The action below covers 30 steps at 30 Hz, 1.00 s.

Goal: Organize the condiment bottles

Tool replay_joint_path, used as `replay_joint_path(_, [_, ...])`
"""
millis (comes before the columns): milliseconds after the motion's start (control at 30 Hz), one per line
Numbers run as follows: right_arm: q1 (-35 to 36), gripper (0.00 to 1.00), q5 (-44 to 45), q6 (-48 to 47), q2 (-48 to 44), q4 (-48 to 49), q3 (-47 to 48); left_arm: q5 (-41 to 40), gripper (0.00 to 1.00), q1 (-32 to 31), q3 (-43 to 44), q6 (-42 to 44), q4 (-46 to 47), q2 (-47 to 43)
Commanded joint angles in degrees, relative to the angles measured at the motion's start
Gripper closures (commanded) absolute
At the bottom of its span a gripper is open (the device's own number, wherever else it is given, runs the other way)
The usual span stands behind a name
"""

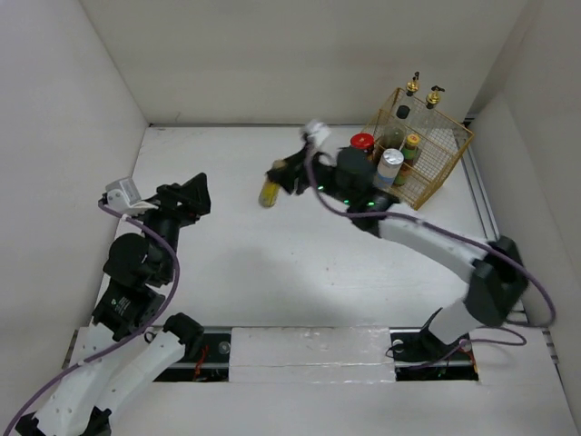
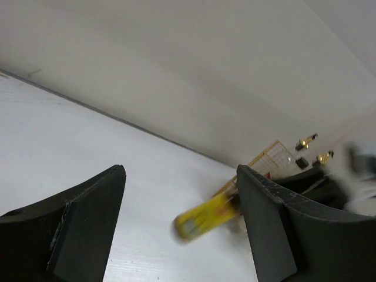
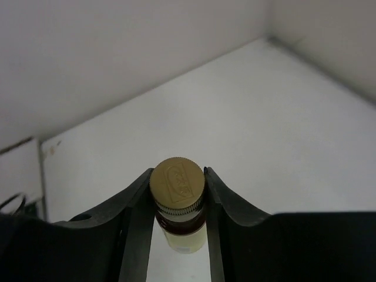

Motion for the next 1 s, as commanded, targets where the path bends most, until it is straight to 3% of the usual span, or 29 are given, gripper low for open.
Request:
replay_joint_path(0, [-6.3, 0.82, 14.6, -1.5, -17.5, 5.9, -5.4, 6.3, 0.28, 0.2, -0.4, 1.9, 2.8, 4.1])
replay_joint_path(33, [-7.5, 0.82, 21.1, -1.5, -20.4, 3.1, -7.4, 9.4, 0.29, 0.2, 0.1, 1.9, 2.8, 5.3])
replay_joint_path(200, [-16.5, 0.83, 36.2, -1.5, -33.7, -3.7, -17.0, 17.1, 0.30, 0.2, 1.3, 2.4, 2.1, 12.4])
replay_joint_path(400, [-26.5, 0.83, 40.0, -0.5, -40.4, -10.3, -19.1, 21.2, 0.31, 0.2, 1.8, 2.4, 2.1, 18.0])
replay_joint_path(700, [-36.4, 0.85, 37.8, 3.7, -35.6, -11.4, -20.2, 22.6, 0.31, 0.2, 1.8, 2.4, 2.1, 21.0])
replay_joint_path(967, [-39.5, 0.87, 39.6, 3.3, -27.1, 0.4, -21.0, 23.0, 0.31, 0.2, 2.3, 2.9, 2.1, 21.6])
